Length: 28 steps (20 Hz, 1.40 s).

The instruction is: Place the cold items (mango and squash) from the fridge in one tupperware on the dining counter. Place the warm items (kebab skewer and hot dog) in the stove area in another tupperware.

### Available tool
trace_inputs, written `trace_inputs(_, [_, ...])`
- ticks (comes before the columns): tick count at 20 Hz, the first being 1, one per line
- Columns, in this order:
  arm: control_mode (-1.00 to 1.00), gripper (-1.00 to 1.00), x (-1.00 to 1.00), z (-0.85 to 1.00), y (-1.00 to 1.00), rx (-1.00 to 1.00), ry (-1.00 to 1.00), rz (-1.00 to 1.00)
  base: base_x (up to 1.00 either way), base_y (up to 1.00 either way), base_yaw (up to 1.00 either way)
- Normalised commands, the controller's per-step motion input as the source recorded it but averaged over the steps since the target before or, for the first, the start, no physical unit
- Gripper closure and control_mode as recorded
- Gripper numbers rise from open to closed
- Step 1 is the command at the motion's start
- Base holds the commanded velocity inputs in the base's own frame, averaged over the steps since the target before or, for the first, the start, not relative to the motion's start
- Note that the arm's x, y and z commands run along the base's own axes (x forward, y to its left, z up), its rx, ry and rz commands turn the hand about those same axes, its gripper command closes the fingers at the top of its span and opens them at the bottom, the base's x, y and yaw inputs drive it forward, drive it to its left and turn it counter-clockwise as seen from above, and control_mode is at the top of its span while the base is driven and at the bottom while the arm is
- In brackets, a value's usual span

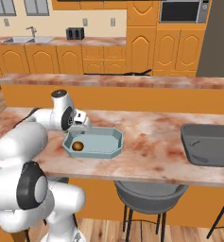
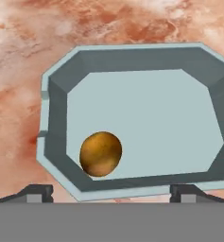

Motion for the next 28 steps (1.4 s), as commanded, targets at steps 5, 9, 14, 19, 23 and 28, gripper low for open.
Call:
trace_inputs(5, [-1.0, -1.0, -1.0, 1.0, -0.05, 0.04, -0.25, 0.0, 0.0, 0.0, 0.0])
trace_inputs(9, [-1.0, -1.0, -1.0, 1.0, -0.09, 0.02, -0.31, 0.0, 0.0, 0.0, 0.0])
trace_inputs(14, [-1.0, -1.0, -0.9, 0.85, -0.03, 0.05, -0.05, 0.0, 0.0, 0.0, 0.0])
trace_inputs(19, [-1.0, -1.0, -0.69, 0.45, -0.07, 0.08, 0.28, 0.02, 0.0, 0.0, 0.0])
trace_inputs(23, [-1.0, -1.0, -0.65, 0.07, -0.03, -0.14, 0.34, -0.03, 0.0, 0.0, 0.0])
trace_inputs(28, [-1.0, -1.0, -0.43, -0.28, -0.11, -0.19, 0.07, -0.07, 0.0, 0.0, 0.0])
